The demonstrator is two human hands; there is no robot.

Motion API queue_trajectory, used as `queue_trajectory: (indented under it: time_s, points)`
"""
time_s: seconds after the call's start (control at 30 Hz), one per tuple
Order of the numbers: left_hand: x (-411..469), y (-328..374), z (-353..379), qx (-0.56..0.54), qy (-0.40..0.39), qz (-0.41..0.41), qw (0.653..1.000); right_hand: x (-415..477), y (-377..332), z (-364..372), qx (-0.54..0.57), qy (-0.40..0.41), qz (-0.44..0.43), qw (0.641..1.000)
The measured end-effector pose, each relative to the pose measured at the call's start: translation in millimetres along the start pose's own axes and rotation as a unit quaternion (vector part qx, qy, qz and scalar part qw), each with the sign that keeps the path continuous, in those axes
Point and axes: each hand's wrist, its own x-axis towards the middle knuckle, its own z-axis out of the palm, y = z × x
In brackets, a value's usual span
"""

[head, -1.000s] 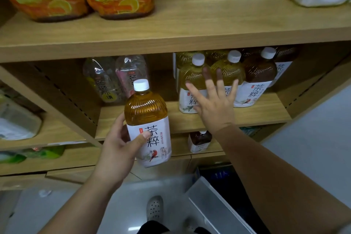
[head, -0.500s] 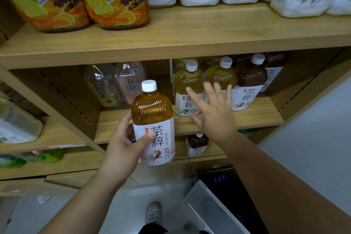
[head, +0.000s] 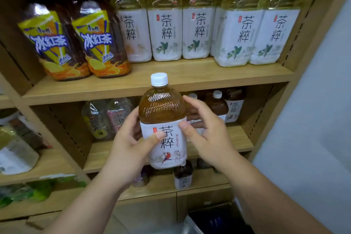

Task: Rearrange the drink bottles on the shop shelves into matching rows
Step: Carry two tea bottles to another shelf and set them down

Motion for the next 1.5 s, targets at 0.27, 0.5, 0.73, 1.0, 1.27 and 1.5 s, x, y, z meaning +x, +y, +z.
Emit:
queue_trajectory:
  time_s: [0.27, 0.5, 0.73, 1.0, 1.27, 1.5]
  points:
    - [22, 56, 38, -0.008, -0.027, 0.082, 0.996, 19, -41, -51, 0.052, 0.002, -0.032, 0.998]
    - [36, 65, 66, 0.007, -0.059, 0.060, 0.996, 13, -29, -75, 0.093, -0.016, 0.011, 0.995]
    - [43, 7, 116, 0.063, -0.142, -0.056, 0.986, -40, 41, -96, 0.141, 0.029, 0.106, 0.984]
    - [64, -79, 185, 0.068, -0.221, -0.168, 0.958, -88, 122, -111, 0.154, 0.099, 0.227, 0.957]
    - [107, -150, 227, 0.031, -0.177, -0.169, 0.969, -85, 208, -79, -0.009, 0.250, 0.299, 0.921]
    - [130, -169, 243, 0.084, -0.158, -0.119, 0.977, -68, 230, -67, -0.141, 0.272, 0.303, 0.902]
